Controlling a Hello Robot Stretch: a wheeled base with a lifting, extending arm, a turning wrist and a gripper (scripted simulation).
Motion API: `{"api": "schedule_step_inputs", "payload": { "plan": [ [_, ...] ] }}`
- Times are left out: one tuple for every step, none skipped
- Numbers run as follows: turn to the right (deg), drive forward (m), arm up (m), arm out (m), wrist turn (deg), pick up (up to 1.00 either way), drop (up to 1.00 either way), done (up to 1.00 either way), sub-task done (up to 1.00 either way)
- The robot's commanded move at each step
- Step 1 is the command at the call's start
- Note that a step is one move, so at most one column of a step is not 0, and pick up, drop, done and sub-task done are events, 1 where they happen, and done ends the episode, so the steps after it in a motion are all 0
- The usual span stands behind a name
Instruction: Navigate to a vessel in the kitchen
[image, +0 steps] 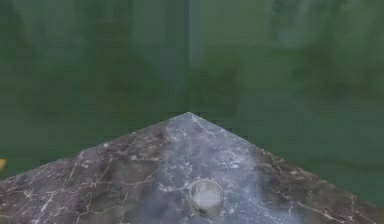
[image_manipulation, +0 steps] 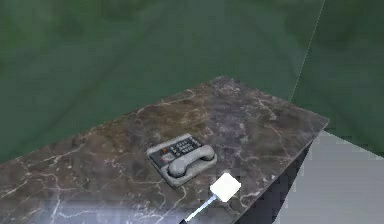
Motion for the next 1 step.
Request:
{"api": "schedule_step_inputs", "payload": {
  "plan": [
    [0.0,0.00,0.00,0.00,0.0,0.00,0.00,1.00,0.00]
  ]
}}
